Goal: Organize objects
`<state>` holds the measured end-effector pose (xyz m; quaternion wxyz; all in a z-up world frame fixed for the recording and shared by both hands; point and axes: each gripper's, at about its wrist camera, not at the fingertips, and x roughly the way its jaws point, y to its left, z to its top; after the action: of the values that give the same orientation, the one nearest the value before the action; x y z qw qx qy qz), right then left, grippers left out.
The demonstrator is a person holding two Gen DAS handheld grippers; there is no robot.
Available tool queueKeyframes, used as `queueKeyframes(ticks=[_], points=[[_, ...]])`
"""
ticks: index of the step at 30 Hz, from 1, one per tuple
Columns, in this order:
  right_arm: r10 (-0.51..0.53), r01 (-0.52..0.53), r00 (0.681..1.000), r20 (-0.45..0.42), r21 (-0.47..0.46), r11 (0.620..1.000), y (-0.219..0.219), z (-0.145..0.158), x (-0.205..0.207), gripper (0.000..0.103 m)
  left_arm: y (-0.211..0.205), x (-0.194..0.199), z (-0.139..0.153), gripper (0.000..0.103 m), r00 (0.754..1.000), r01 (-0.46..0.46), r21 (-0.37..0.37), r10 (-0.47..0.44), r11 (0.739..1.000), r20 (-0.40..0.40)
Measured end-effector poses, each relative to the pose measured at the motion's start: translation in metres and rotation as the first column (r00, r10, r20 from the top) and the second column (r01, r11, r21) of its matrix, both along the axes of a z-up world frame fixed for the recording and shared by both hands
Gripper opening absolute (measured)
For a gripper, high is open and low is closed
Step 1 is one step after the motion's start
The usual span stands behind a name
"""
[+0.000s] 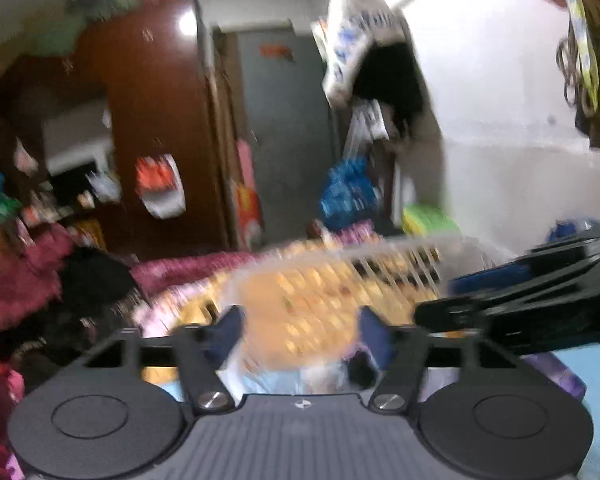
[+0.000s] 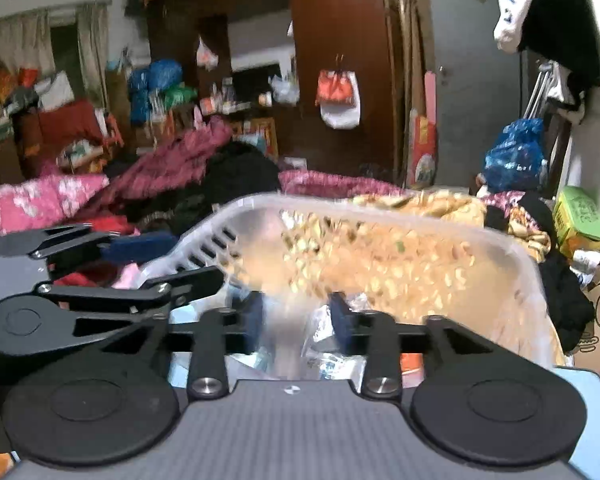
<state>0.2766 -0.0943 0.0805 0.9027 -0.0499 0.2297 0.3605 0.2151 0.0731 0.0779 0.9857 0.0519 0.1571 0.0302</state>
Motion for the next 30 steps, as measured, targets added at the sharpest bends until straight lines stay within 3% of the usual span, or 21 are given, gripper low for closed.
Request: queueKeyframes(ticks=[1, 2, 5, 8, 11, 17, 30], points=[[-0.011, 0.010, 0.999, 0.037, 0.013, 1.000, -0.008, 0.004, -0.007, 0.085, 0.002, -0.012, 0.001, 0.082, 0.999, 0.005, -0.014, -0.005, 1.000, 0.032], [-0.018, 0.016, 0.997, 0.078, 0.027, 1.000, -0.018, 0.009, -0.017, 0.096, 0.004, -0.024, 0.002, 0.082, 0.998, 0.015, -0.032, -0.014, 0.999, 0.056], [-0.021, 0.008, 0.990, 0.138, 0.096, 0.995, -0.057, 0.008, -0.053, 0.103, 0.010, -0.070, -0.006, 0.086, 0.994, 0.065, -0.100, -0.056, 0.993, 0.095], [-0.018, -0.008, 0.988, 0.154, 0.163, 0.987, -0.096, -0.014, -0.092, 0.103, 0.010, -0.111, -0.028, 0.086, 0.988, 0.125, -0.144, -0.109, 0.982, 0.112], [-0.017, -0.008, 0.994, 0.112, 0.221, 0.975, -0.125, -0.051, -0.121, 0.103, 0.009, -0.142, -0.058, 0.086, 0.982, 0.177, -0.178, -0.162, 0.968, 0.098], [0.011, -0.012, 1.000, 0.003, 0.191, 0.982, -0.114, -0.115, -0.126, 0.103, 0.001, -0.161, -0.106, 0.086, 0.976, 0.216, -0.170, -0.214, 0.962, 0.032], [0.009, -0.010, 1.000, 0.008, 0.175, 0.985, -0.086, -0.121, -0.125, 0.103, -0.007, -0.149, -0.119, 0.086, 0.970, 0.238, -0.178, -0.243, 0.955, -0.006]])
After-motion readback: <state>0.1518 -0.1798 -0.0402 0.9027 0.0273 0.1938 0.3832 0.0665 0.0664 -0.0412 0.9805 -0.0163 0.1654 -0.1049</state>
